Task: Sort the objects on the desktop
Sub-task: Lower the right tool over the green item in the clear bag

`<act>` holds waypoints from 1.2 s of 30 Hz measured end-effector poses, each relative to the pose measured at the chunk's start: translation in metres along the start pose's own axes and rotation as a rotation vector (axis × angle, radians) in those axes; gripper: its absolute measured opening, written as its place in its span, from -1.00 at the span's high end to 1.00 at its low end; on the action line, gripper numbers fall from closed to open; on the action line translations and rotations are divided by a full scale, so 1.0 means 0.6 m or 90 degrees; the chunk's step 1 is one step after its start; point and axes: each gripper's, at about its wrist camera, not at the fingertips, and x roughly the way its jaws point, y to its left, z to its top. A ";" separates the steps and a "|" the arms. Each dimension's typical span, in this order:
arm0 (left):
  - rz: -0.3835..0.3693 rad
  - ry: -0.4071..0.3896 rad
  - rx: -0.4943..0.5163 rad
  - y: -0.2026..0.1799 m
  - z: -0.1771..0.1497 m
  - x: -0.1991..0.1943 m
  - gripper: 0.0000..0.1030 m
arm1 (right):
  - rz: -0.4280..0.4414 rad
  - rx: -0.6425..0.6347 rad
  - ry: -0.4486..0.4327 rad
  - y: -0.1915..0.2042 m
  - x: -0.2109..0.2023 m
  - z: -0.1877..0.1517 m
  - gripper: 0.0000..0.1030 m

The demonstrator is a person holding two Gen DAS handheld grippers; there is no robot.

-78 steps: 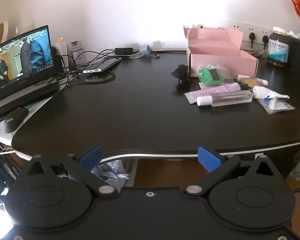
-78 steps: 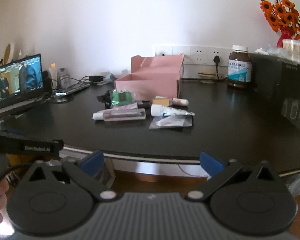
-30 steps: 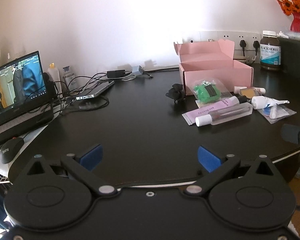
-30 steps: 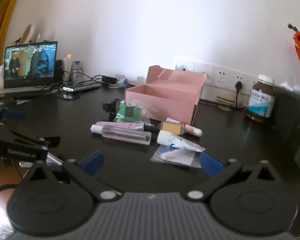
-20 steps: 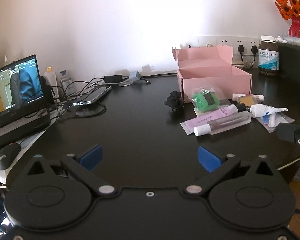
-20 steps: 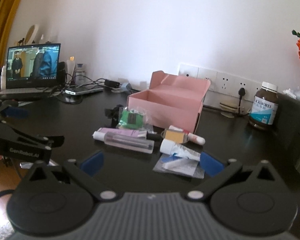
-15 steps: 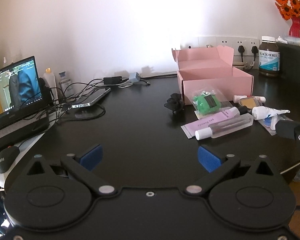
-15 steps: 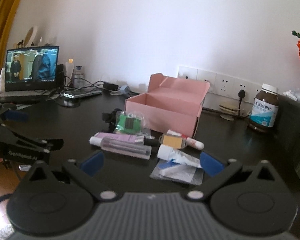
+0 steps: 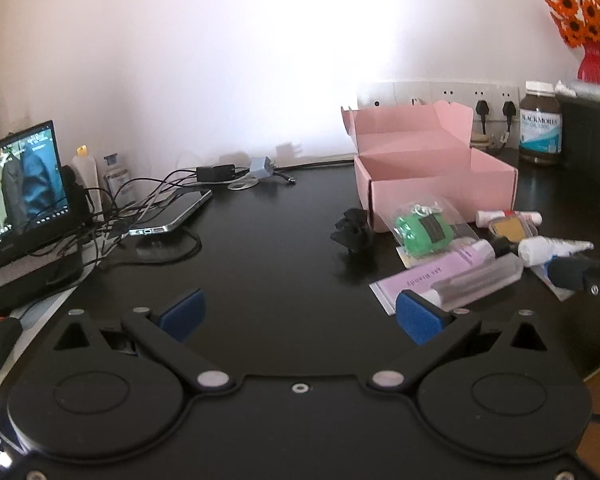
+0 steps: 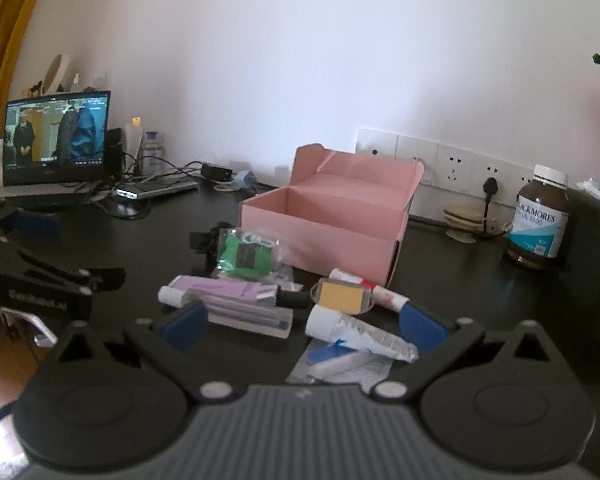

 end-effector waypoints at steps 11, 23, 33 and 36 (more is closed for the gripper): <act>-0.043 -0.019 0.015 0.031 0.037 0.037 -1.00 | 0.003 0.011 0.008 -0.022 0.033 0.016 -0.99; -0.107 -0.051 0.080 0.028 0.057 0.065 -1.00 | 0.006 -0.007 0.011 -0.023 0.060 0.033 -0.99; -0.135 -0.061 0.077 0.056 0.069 0.106 -1.00 | 0.005 0.020 0.025 -0.029 0.081 0.042 -0.99; -0.142 -0.055 0.072 0.068 0.071 0.119 -1.00 | 0.011 0.037 0.032 -0.030 0.089 0.043 -0.99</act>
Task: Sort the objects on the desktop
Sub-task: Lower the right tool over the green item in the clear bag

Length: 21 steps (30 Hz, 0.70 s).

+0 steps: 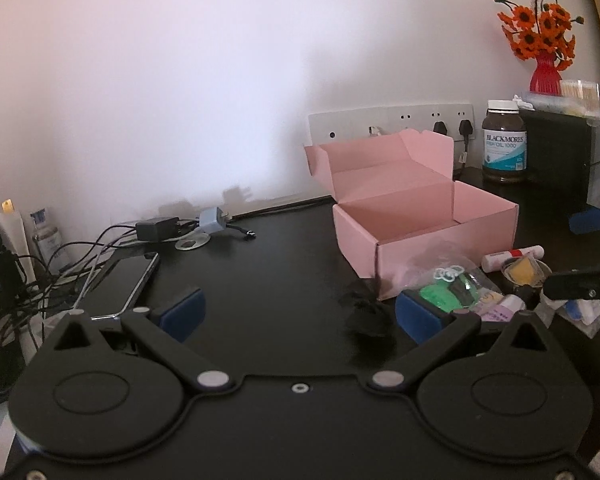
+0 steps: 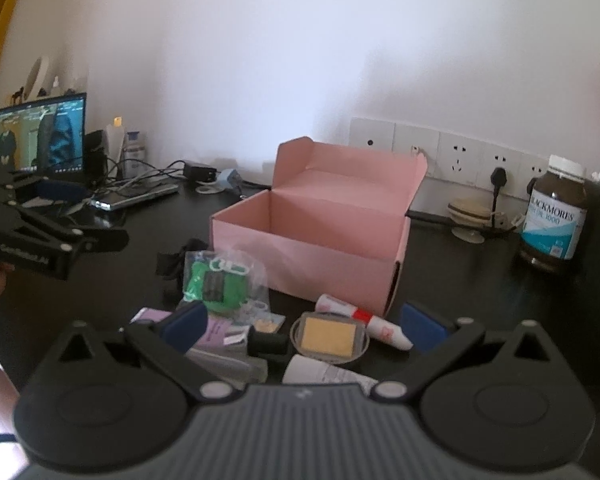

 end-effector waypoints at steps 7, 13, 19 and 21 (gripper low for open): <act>0.010 0.010 -0.024 0.026 0.019 0.015 -1.00 | 0.019 0.008 0.019 0.008 0.018 0.005 -0.99; 0.043 -0.015 -0.007 0.030 0.028 0.036 -1.00 | 0.024 -0.003 0.012 0.026 0.031 0.018 -0.99; 0.054 -0.015 -0.032 0.035 0.016 0.068 -1.00 | 0.035 -0.006 0.017 0.046 0.049 0.024 -0.99; 0.046 -0.023 -0.036 0.040 0.016 0.067 -1.00 | 0.038 -0.005 0.018 0.051 0.055 0.026 -0.99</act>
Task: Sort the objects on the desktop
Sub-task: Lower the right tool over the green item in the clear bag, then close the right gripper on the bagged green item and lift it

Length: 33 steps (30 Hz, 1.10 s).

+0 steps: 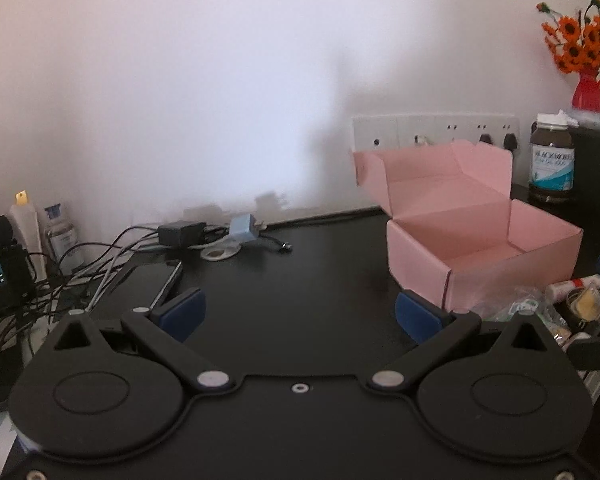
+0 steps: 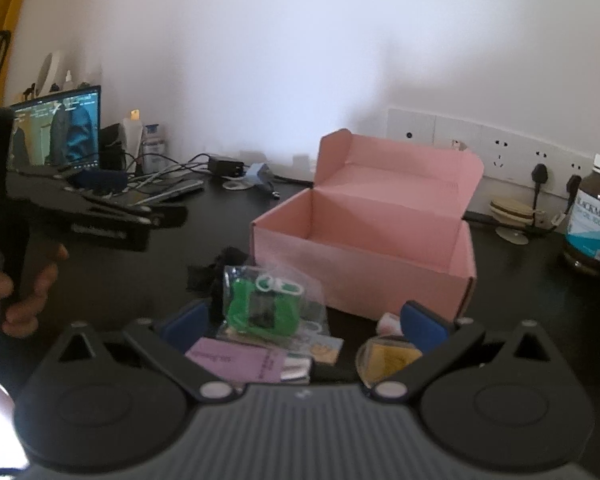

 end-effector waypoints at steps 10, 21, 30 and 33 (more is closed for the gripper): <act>-0.012 0.010 -0.077 0.035 -0.001 0.002 -1.00 | 0.006 -0.023 0.018 0.030 0.041 0.009 -0.99; -0.007 0.012 -0.057 0.025 -0.001 0.003 -1.00 | -0.001 -0.026 0.062 0.037 0.073 0.022 -0.76; -0.008 0.016 -0.060 0.026 -0.001 0.004 -1.00 | 0.004 -0.017 0.085 0.037 0.083 0.017 -0.35; -0.008 0.016 -0.058 0.025 -0.001 0.005 -1.00 | 0.011 -0.015 0.091 0.037 0.084 0.016 -0.26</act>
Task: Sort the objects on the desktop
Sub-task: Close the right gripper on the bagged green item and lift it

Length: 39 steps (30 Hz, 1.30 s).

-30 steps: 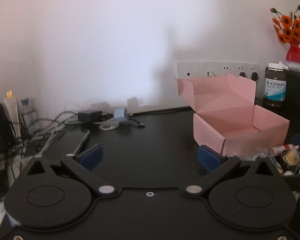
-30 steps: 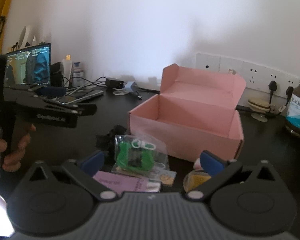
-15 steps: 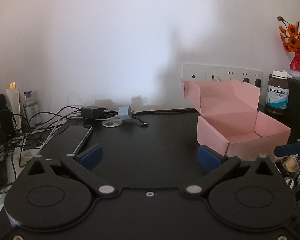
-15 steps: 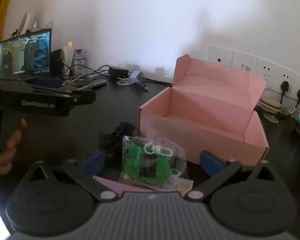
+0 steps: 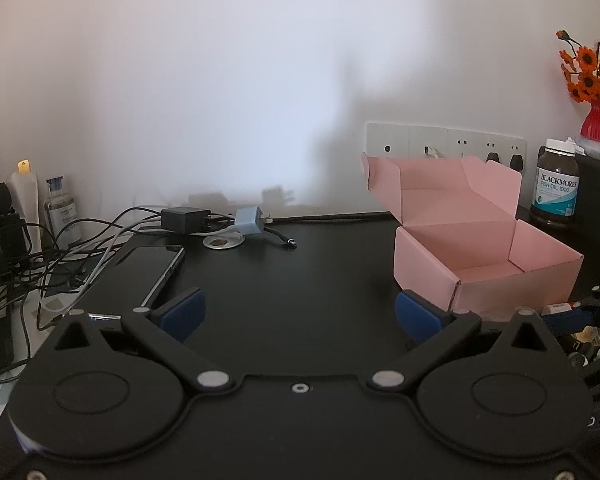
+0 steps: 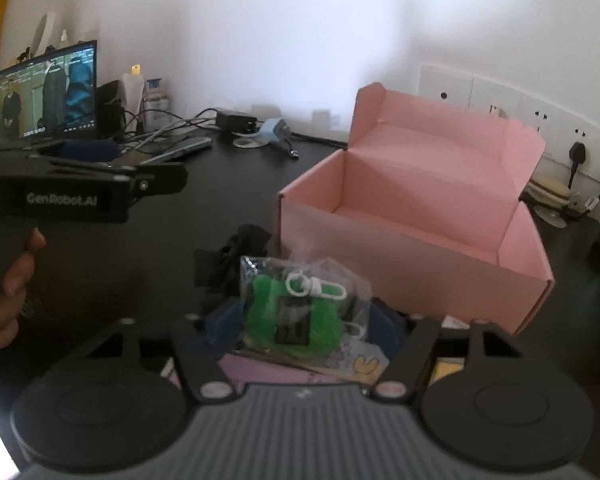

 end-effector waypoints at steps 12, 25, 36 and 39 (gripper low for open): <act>0.001 0.002 0.000 -0.001 -0.001 0.001 -1.00 | 0.008 0.011 -0.022 -0.006 -0.029 0.005 -0.14; 0.000 0.003 0.004 -0.002 -0.001 0.001 -1.00 | 0.004 0.027 -0.026 -0.024 -0.062 0.014 -0.14; 0.002 0.000 0.007 -0.004 -0.001 0.000 -1.00 | 0.061 0.151 -0.043 -0.080 -0.082 0.045 -0.14; 0.002 -0.001 0.008 -0.005 -0.001 0.000 -1.00 | 0.058 0.156 -0.055 -0.085 -0.089 0.053 -0.14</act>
